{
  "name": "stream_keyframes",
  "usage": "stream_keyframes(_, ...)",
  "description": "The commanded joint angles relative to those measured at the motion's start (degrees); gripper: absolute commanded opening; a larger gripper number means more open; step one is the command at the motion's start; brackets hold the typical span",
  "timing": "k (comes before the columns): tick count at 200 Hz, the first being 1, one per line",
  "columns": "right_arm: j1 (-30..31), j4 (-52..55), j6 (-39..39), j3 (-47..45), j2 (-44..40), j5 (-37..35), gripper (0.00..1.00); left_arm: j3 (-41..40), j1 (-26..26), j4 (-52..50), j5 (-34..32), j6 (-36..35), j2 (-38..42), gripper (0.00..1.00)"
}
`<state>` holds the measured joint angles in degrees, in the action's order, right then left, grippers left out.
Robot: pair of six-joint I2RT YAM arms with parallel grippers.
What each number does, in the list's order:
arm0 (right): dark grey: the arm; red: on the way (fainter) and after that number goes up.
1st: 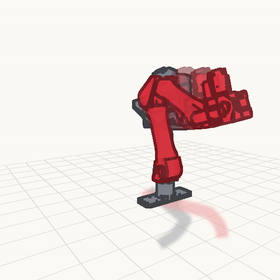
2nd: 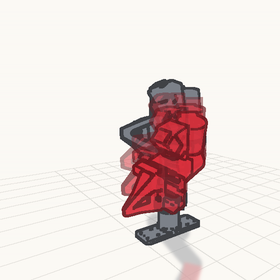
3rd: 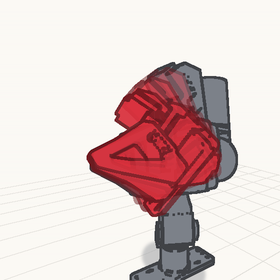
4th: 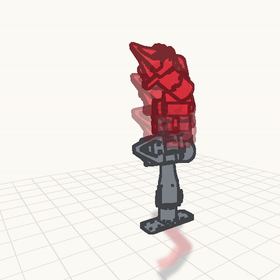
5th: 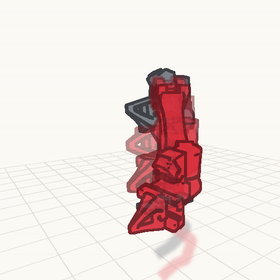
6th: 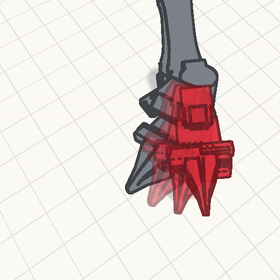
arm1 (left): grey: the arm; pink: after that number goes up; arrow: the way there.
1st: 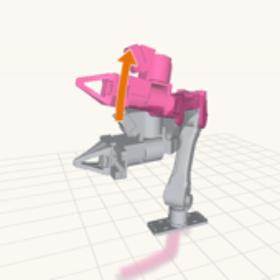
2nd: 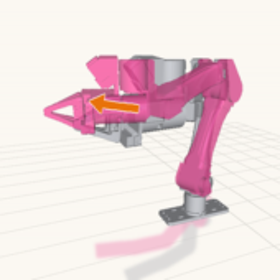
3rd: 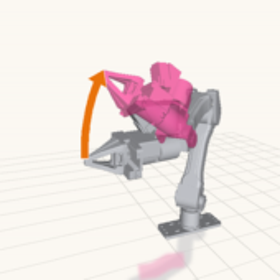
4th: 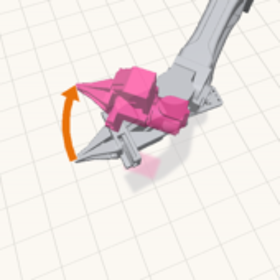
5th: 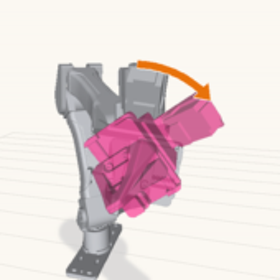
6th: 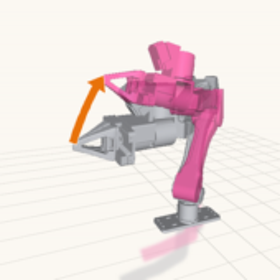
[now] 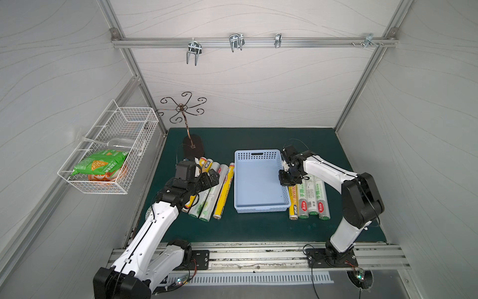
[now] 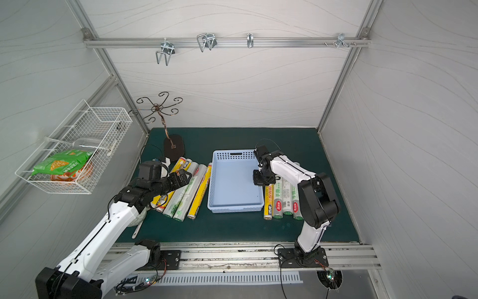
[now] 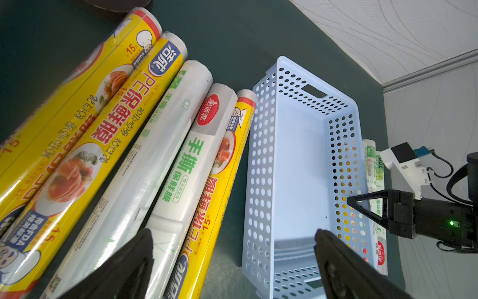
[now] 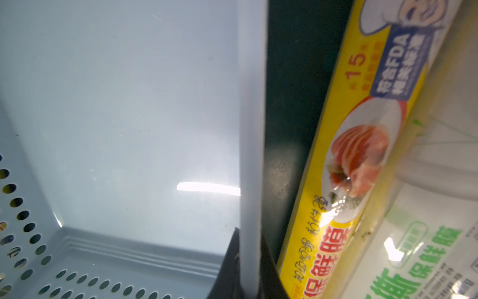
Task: Put the plastic wrap into the basket
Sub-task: Move the basket to the center of the board.
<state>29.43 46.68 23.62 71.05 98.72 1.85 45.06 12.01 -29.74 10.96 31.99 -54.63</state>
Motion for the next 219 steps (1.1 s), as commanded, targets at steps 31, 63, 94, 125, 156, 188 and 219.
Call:
stream_keyframes(31,2.7,0.7,5.0,-4.7,-4.8,-0.3,0.08,0.1,-0.2,1.5,1.1,0.3,1.1,0.99)
stream_keyframes(63,3.5,0.4,5.6,-6.7,-7.7,-0.7,0.31,-0.4,-0.2,1.5,1.4,0.6,1.4,0.99)
stream_keyframes(94,3.1,3.1,4.4,-5.2,-11.4,-1.0,0.4,-0.2,-0.2,1.1,1.9,0.9,1.7,0.99)
stream_keyframes(125,2.5,5.5,2.9,-3.3,-17.0,-2.2,0.43,-0.4,-0.2,0.7,2.0,0.6,2.6,0.99)
stream_keyframes(156,-0.7,6.4,1.2,-2.7,-21.2,-3.0,0.47,-0.3,-0.2,-0.6,1.2,-0.4,3.6,0.99)
stream_keyframes(188,-4.3,5.6,-0.4,-3.6,-21.8,-3.8,0.55,0.0,-0.2,-1.4,0.6,-1.9,4.4,1.0)
stream_keyframes(219,-6.0,2.4,-0.5,-6.4,-20.1,-2.5,0.55,0.9,-0.3,-3.5,-3.2,-3.9,4.3,0.99)
